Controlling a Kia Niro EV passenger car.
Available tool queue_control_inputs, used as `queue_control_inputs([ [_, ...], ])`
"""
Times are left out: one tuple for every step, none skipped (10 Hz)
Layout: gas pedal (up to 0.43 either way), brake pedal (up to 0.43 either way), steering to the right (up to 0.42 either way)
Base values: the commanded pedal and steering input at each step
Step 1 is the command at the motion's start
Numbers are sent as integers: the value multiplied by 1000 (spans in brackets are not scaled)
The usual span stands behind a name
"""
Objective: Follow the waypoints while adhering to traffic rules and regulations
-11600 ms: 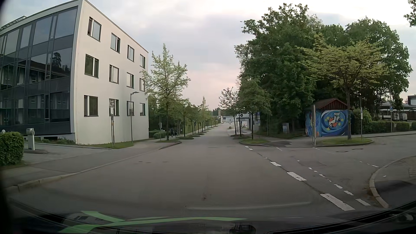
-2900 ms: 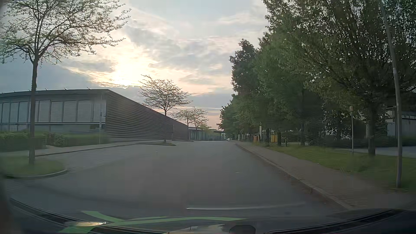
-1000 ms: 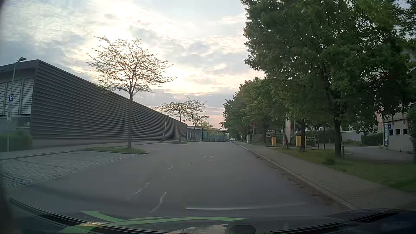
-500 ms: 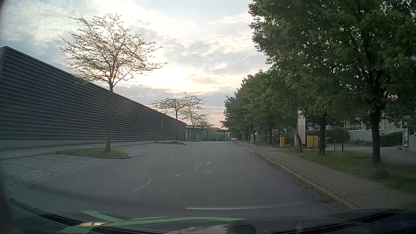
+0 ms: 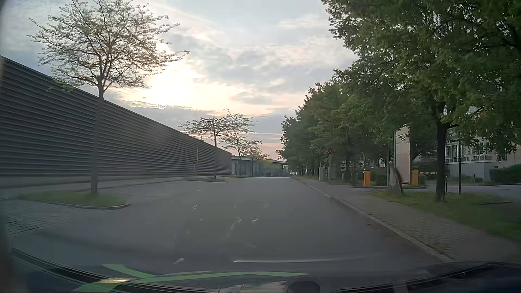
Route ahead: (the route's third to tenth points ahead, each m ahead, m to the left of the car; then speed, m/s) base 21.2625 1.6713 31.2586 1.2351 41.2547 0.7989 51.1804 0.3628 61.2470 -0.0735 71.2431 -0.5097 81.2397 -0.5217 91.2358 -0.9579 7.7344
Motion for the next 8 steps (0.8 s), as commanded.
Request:
queue_control_inputs([
  [87,0,2],
  [87,0,3],
  [87,0,4],
  [87,0,5],
  [87,0,7],
  [87,0,9],
  [87,0,9],
  [87,0,8],
])
